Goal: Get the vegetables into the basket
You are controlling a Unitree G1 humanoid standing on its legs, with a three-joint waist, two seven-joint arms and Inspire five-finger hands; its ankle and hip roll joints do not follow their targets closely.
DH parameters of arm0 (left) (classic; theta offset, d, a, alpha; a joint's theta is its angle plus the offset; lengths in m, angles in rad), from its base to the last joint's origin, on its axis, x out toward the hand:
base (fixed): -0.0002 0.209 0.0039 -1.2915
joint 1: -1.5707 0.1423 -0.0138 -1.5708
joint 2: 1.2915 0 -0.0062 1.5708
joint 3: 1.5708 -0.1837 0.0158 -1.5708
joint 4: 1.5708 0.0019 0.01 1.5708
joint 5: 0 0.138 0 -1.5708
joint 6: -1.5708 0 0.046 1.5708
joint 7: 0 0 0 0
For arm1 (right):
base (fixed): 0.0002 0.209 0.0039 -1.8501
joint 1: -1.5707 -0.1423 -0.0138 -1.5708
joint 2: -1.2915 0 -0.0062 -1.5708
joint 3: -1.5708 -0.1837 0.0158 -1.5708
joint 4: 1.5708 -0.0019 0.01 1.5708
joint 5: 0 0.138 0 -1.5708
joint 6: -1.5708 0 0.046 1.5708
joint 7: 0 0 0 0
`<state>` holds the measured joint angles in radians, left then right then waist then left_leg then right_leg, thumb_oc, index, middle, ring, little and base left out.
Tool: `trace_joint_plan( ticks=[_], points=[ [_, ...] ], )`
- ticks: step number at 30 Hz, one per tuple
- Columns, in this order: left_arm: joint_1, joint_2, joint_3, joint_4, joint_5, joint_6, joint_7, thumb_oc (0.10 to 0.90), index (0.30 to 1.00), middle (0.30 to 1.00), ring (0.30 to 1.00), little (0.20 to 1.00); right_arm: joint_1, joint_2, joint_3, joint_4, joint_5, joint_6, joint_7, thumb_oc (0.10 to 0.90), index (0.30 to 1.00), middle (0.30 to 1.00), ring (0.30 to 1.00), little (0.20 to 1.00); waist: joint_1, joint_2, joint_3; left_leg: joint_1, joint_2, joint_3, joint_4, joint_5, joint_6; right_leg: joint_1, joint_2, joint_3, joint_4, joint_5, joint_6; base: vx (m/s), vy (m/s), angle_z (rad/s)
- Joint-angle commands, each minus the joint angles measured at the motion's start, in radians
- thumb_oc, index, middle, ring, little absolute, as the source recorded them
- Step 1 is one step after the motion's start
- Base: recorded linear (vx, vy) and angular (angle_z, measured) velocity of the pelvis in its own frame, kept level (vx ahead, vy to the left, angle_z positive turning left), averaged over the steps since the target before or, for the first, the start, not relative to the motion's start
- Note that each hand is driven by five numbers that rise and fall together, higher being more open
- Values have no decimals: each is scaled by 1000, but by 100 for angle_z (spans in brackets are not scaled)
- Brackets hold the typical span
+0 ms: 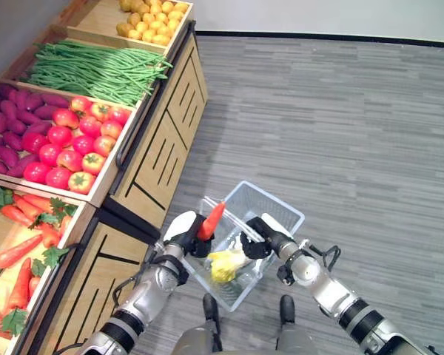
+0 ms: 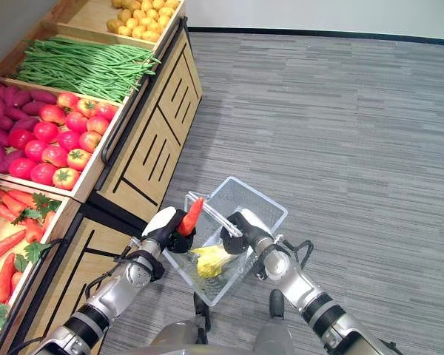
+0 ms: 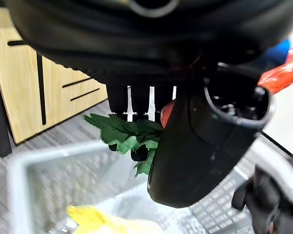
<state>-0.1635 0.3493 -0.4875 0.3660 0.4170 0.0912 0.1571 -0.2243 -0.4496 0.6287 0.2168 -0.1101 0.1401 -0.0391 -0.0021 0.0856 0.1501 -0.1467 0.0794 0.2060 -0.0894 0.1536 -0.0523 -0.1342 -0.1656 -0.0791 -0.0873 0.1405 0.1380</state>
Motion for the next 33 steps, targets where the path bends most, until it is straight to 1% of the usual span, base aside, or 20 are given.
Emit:
trace_joint_plan(
  ticks=[1,3,4,7,12,13,15,16,24,26,29,31,33],
  points=[
    [-148,4,-58,63,33,-42,65,400,300,300,300,300,-154,39,-28,-265,76,-203,-14,400,300,300,300,300,-7,-28,19,20,3,32,3,-40,-32,20,-26,-12,25,-42,49,-14,-14,-6],
    [-150,-12,-67,114,31,-39,74,400,300,300,300,300,-169,33,-28,-317,95,-217,-23,400,300,300,300,300,-8,-33,18,21,7,37,4,-39,-33,17,-24,-8,25,-40,49,-20,-16,-8],
    [-150,-22,-70,150,26,-34,80,400,300,300,300,300,-181,35,-25,-347,126,-226,-24,400,300,300,300,300,-9,-40,15,20,11,40,4,-37,-34,16,-22,-6,24,-38,50,-16,-12,-11],
    [-153,-35,-80,192,24,-33,87,400,300,300,300,300,-197,34,-24,-389,158,-233,-35,400,300,300,300,300,-8,-43,15,20,14,43,4,-36,-36,13,-20,-3,24,-35,49,-14,-11,-10],
    [-164,-71,-93,282,12,-18,101,400,300,300,300,300,-216,50,-21,-465,261,-248,-49,400,300,300,300,300,-13,-52,14,19,21,50,3,-30,-40,7,-16,0,23,-29,47,-25,-11,-3],
    [-170,-85,-99,333,16,-11,106,400,300,300,300,300,-233,48,-13,-483,262,-246,-51,400,300,300,300,300,-14,-57,13,18,24,52,3,-28,-41,6,-15,1,22,-26,47,-32,-19,-1],
    [-173,-87,-99,337,16,-13,107,400,300,300,300,300,-234,47,-13,-483,262,-245,-51,400,300,300,300,300,-14,-57,13,18,24,52,3,-28,-41,5,-15,1,22,-26,47,-17,-11,0],
    [-182,-107,-101,393,19,2,117,900,1000,1000,1000,1000,-261,50,-7,-508,263,-245,-61,400,300,300,300,300,-16,-65,11,18,29,56,2,-26,-43,1,-13,6,20,-20,47,-34,-21,-2],
    [-191,-120,-109,416,34,5,118,900,1000,1000,1000,1000,-276,39,2,-522,230,-235,-67,400,300,300,300,300,-17,-68,1,27,35,64,2,-25,-46,3,-8,11,17,-15,46,-16,-12,-6],
    [-194,-123,-117,422,36,3,110,900,1000,1000,1000,1000,-264,41,8,-499,223,-223,-59,400,300,300,300,300,-18,-66,-12,40,39,65,2,-25,-49,16,-7,11,16,-16,45,8,-22,-4],
    [-194,-123,-123,421,39,-2,97,900,1000,1000,1000,1000,-261,40,9,-489,220,-220,-55,400,300,300,300,300,-18,-65,-15,45,41,66,2,-25,-50,18,-7,12,15,-16,45,4,-5,-1],
    [-190,-121,-134,416,29,-19,62,900,1000,1000,1000,1000,-234,43,20,-432,201,-205,-28,400,300,300,300,300,-16,-60,-32,59,42,64,2,-26,-52,31,-5,11,14,-17,45,0,0,0],
    [-188,-119,-140,409,25,-23,53,900,1000,1000,1000,1000,-229,44,23,-413,183,-201,-24,400,300,300,300,300,-16,-58,-37,63,44,63,2,-26,-53,37,-5,9,13,-18,45,0,0,0]
  ],
)
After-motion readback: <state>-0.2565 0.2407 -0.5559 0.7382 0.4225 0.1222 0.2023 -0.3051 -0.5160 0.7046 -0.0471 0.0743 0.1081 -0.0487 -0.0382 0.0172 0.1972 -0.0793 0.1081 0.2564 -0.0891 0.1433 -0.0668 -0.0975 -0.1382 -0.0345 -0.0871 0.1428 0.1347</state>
